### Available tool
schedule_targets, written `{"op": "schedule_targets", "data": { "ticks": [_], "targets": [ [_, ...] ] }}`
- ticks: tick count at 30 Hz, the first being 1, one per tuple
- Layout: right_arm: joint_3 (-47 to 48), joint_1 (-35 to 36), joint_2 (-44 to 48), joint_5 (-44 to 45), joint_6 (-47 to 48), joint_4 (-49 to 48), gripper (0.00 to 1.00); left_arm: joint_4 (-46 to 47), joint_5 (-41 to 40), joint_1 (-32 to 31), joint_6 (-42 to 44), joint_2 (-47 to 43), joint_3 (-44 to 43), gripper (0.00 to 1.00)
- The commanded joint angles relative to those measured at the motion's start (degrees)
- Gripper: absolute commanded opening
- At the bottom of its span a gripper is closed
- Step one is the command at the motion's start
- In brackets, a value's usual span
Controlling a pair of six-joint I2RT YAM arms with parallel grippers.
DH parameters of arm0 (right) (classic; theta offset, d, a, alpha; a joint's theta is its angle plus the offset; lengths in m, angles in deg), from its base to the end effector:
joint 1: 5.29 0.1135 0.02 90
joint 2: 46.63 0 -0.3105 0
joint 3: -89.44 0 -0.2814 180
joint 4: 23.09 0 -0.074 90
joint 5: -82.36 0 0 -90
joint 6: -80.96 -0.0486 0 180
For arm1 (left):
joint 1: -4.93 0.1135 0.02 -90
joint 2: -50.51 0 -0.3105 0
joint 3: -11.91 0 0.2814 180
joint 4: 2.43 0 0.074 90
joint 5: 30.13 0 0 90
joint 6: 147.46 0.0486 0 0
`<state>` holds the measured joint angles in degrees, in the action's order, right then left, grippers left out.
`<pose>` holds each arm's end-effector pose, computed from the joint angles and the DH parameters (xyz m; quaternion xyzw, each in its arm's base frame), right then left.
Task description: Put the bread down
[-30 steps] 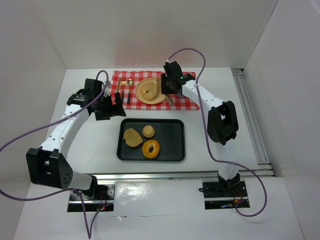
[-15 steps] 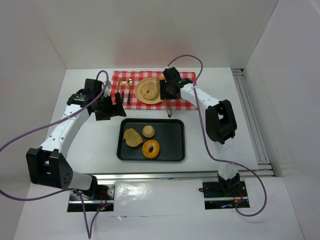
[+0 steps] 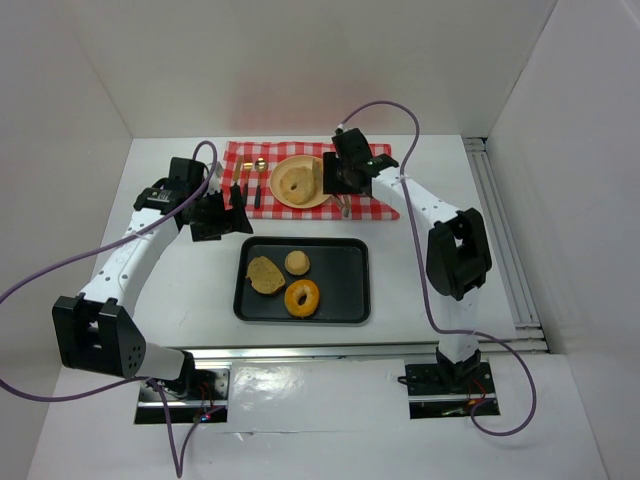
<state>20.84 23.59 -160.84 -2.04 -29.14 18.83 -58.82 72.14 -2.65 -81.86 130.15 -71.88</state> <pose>0.4535 0.2447 0.2968 -0.0518 0.9206 0.1183 0.3685 0.3151 -0.0523 0.3433 -0.1034 0.9357 -0.1858 0.2814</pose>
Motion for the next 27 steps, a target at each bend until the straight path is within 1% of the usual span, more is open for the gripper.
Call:
{"op": "schedule_targets", "data": {
  "ticks": [1,10,27],
  "targets": [
    [0.7,0.5,3.6,0.2,-0.4,-3.5,0.60,0.3,1.0,0.3,-0.5,-0.4,-0.9,1.00],
    [0.7,0.5,4.6,0.2,-0.4,-3.0,0.65,0.8,1.5,0.3,-0.5,-0.4,-0.9,1.00],
    [2.3,-0.1,6.7,1.2,0.7,-0.8,0.65,1.4,2.6,0.3,-1.0,0.2,-0.9,1.00]
  ]
}}
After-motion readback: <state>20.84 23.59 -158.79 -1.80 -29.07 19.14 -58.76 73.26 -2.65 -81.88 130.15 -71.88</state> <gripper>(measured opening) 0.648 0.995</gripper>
